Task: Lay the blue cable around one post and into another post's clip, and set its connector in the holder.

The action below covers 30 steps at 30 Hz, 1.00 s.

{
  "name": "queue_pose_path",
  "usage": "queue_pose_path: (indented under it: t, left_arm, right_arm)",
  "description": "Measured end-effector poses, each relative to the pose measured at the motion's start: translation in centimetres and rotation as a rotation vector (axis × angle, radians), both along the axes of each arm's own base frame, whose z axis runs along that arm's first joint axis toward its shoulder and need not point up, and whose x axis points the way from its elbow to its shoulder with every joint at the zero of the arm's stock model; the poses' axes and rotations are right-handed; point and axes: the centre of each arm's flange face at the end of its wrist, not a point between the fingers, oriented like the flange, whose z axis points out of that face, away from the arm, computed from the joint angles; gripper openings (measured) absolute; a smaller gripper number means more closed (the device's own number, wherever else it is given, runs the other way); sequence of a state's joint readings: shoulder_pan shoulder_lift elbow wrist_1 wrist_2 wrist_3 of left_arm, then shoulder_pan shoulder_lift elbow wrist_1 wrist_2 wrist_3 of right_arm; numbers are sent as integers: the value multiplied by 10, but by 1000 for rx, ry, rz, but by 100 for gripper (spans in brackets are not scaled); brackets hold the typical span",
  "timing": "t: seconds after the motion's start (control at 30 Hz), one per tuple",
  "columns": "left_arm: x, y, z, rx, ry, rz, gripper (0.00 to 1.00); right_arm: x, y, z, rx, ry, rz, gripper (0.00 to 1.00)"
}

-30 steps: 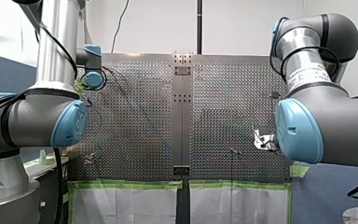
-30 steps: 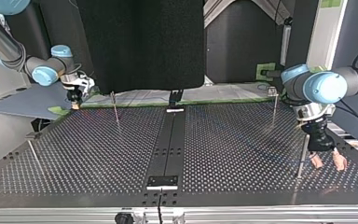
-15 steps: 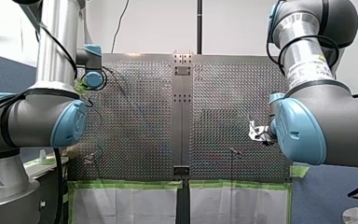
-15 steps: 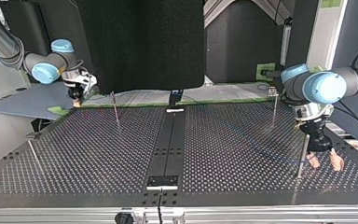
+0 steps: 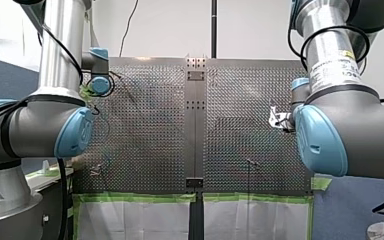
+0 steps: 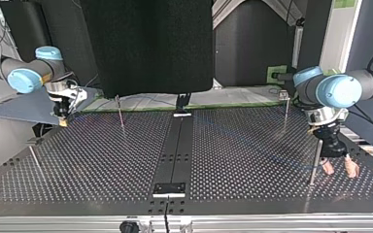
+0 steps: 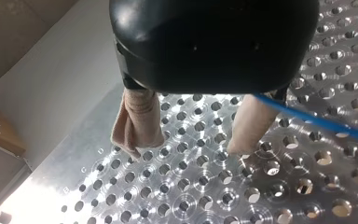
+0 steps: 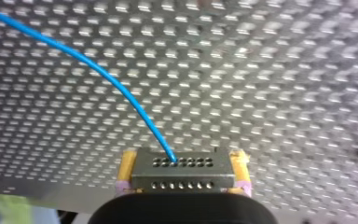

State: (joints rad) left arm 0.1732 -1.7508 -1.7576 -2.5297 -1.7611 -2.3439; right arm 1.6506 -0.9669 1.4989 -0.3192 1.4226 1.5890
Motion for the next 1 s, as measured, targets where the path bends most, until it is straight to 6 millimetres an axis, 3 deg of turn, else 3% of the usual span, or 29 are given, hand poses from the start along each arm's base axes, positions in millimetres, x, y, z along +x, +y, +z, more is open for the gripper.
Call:
queue_pose_path:
  t: [0.23, 0.53, 0.87, 1.0]
  left_arm:
    - [0, 0, 0, -2, -3, -1, 98]
    - [0, 1, 0, -3, -1, 1, 98]
    - [0, 2, 0, -2, -1, 2, 98]
    - [0, 3, 0, -2, -2, 3, 98]
  right_arm:
    - [-8, -1, 40, -24, -9, 4, 0]
    - [-17, 15, 82, -33, 3, 0, 0]
    - [-33, 20, 140, -157, -38, -2, 0]
    - [-37, 22, 150, -171, -42, 5, 0]
